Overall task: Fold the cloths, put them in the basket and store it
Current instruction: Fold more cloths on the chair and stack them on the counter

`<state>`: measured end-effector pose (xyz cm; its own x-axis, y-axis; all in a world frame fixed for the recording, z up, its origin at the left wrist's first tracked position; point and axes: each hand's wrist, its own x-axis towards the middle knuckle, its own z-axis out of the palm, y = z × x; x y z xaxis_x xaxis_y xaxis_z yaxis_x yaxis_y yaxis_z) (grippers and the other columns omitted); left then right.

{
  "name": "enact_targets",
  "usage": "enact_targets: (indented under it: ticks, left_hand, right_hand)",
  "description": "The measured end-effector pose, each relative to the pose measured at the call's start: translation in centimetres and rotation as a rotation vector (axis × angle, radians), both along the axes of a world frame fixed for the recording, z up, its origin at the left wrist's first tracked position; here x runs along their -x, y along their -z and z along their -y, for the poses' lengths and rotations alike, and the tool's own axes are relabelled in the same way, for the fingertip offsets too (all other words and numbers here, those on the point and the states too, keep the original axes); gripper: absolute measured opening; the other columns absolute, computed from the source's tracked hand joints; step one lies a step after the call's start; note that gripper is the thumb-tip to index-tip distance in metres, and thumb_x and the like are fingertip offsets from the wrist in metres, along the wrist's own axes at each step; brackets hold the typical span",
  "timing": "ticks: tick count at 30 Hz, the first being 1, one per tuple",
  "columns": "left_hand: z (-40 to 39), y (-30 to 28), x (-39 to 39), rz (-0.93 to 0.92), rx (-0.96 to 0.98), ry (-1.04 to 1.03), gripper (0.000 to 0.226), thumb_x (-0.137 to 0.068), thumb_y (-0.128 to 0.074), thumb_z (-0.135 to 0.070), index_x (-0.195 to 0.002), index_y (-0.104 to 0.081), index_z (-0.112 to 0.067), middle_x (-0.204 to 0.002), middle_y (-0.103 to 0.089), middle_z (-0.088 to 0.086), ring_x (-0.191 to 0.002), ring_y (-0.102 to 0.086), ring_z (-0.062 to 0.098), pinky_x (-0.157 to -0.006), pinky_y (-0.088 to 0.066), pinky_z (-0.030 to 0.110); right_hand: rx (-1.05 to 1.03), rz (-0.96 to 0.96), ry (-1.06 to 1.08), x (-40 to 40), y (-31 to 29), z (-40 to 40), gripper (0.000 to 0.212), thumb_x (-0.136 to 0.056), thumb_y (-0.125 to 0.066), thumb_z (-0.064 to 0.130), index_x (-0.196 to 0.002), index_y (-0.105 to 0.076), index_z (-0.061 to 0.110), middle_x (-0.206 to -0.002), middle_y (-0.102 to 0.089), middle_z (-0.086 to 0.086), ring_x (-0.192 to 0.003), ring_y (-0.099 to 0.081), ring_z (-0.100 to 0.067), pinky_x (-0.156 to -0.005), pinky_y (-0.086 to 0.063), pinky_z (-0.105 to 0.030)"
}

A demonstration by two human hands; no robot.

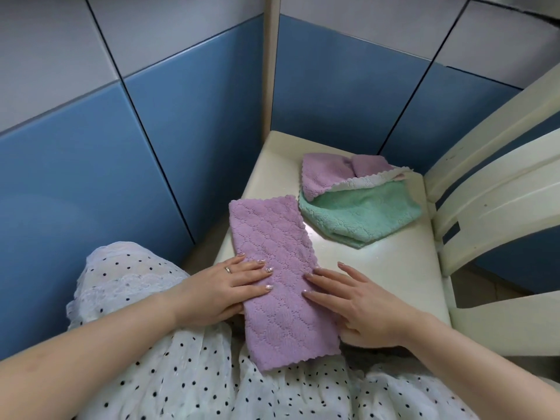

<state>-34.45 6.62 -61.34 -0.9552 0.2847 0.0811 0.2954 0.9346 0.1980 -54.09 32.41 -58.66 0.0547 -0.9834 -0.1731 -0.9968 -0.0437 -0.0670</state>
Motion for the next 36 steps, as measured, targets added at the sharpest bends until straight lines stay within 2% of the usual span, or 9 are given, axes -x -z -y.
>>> enact_targets:
  ticks: [5, 10, 13, 17, 19, 23, 28, 31, 36]
  left_hand:
    - [0.4, 0.4, -0.1, 0.039, -0.160, -0.013, 0.039, -0.101, -0.029, -0.033, -0.136, -0.044, -0.023, -0.142, -0.047, -0.003, -0.136, -0.036, 0.013, -0.116, -0.020, 0.034]
    - [-0.5, -0.8, -0.5, 0.034, -0.559, -0.286, 0.034, -0.096, -0.035, -0.037, -0.123, -0.056, -0.035, -0.129, -0.057, -0.017, -0.124, -0.042, -0.011, -0.109, -0.028, 0.015]
    - [-1.4, -2.4, -0.7, 0.009, -0.831, -0.512, 0.031, -0.088, -0.040, -0.049, -0.117, -0.049, -0.058, -0.106, -0.061, -0.037, -0.101, -0.057, -0.011, -0.087, -0.045, 0.013]
    - [-2.7, -2.8, -0.2, -0.065, -1.102, -0.696, 0.064, -0.093, -0.054, -0.023, -0.134, -0.014, -0.054, -0.096, -0.067, -0.029, -0.096, -0.060, -0.006, -0.083, -0.041, 0.008]
    - [-2.9, -2.5, 0.2, -0.112, -1.097, -0.756, 0.079, -0.093, -0.054, -0.012, -0.135, -0.005, -0.057, -0.099, -0.069, -0.013, -0.095, -0.064, 0.004, -0.086, -0.045, 0.014]
    - [-2.8, -2.3, 1.1, -0.089, -0.972, -0.834, 0.088, -0.092, -0.057, -0.020, -0.130, 0.008, -0.065, -0.110, -0.059, -0.017, -0.086, -0.065, 0.003, -0.077, -0.045, 0.005]
    - [-1.8, -2.3, 2.3, 0.013, -0.853, -0.868, 0.077, -0.092, -0.054, -0.018, -0.142, -0.009, -0.055, -0.097, -0.057, 0.002, -0.066, -0.054, 0.010, -0.073, -0.041, 0.016]
    - [-1.8, -2.4, 2.7, 0.018, -0.794, -0.887, 0.059, -0.092, -0.054, -0.015, -0.145, -0.033, -0.031, -0.114, -0.050, -0.010, -0.077, -0.052, 0.006, -0.075, -0.037, 0.006]
    - [-2.1, -2.4, 2.3, -0.019, -0.745, -0.897, 0.060, -0.092, -0.056, -0.018, -0.145, -0.031, -0.028, -0.126, -0.039, -0.023, -0.081, -0.055, 0.006, -0.078, -0.039, 0.009]
  right_hand:
    - [0.147, -0.086, -0.016, -1.5, 2.3, -0.7, 0.074, -0.075, -0.060, 0.043, -0.142, -0.035, 0.028, -0.149, -0.037, -0.002, -0.139, -0.031, -0.020, -0.114, -0.017, -0.048]
    - [0.495, 0.366, 0.294, -3.8, 2.7, 0.5, 0.029, -0.085, -0.052, 0.024, -0.112, -0.059, 0.034, -0.120, -0.062, 0.016, -0.121, -0.051, -0.001, -0.111, -0.026, -0.044]
    - [0.548, 0.785, 0.662, -4.8, 0.5, 2.6, 0.027, -0.071, -0.048, 0.030, -0.094, -0.057, 0.042, -0.091, -0.066, 0.026, -0.087, -0.060, 0.008, -0.082, -0.049, -0.024]
    - [0.663, 0.942, 0.881, -4.3, -1.2, 6.3, 0.008, -0.087, -0.050, 0.030, -0.086, -0.058, 0.031, -0.073, -0.064, 0.013, -0.062, -0.052, 0.001, -0.055, -0.036, -0.017]
    - [0.602, 0.974, 0.945, -3.6, -1.2, 7.9, 0.013, -0.096, -0.048, 0.024, -0.088, -0.059, 0.026, -0.077, -0.064, 0.006, -0.066, -0.051, -0.002, -0.060, -0.037, -0.021]
    - [0.474, 0.882, 1.024, -2.4, -0.8, 9.8, 0.021, -0.098, -0.044, 0.029, -0.090, -0.057, 0.015, -0.083, -0.063, -0.002, -0.076, -0.055, -0.016, -0.066, -0.039, -0.029]
    - [0.411, 0.712, 1.030, -1.4, -0.5, 11.0, 0.024, -0.098, -0.043, 0.029, -0.088, -0.054, 0.010, -0.080, -0.061, -0.004, -0.078, -0.054, -0.023, -0.066, -0.035, -0.034]
    - [0.406, 0.643, 0.994, -1.1, -0.7, 11.5, 0.022, -0.098, -0.042, 0.028, -0.084, -0.050, 0.014, -0.074, -0.060, -0.003, -0.074, -0.053, -0.024, -0.063, -0.034, -0.035]
    - [0.399, 0.557, 0.953, -0.8, -0.7, 12.1, 0.023, -0.098, -0.038, 0.032, -0.080, -0.039, 0.019, -0.072, -0.058, -0.007, -0.072, -0.053, -0.031, -0.064, -0.039, -0.039]
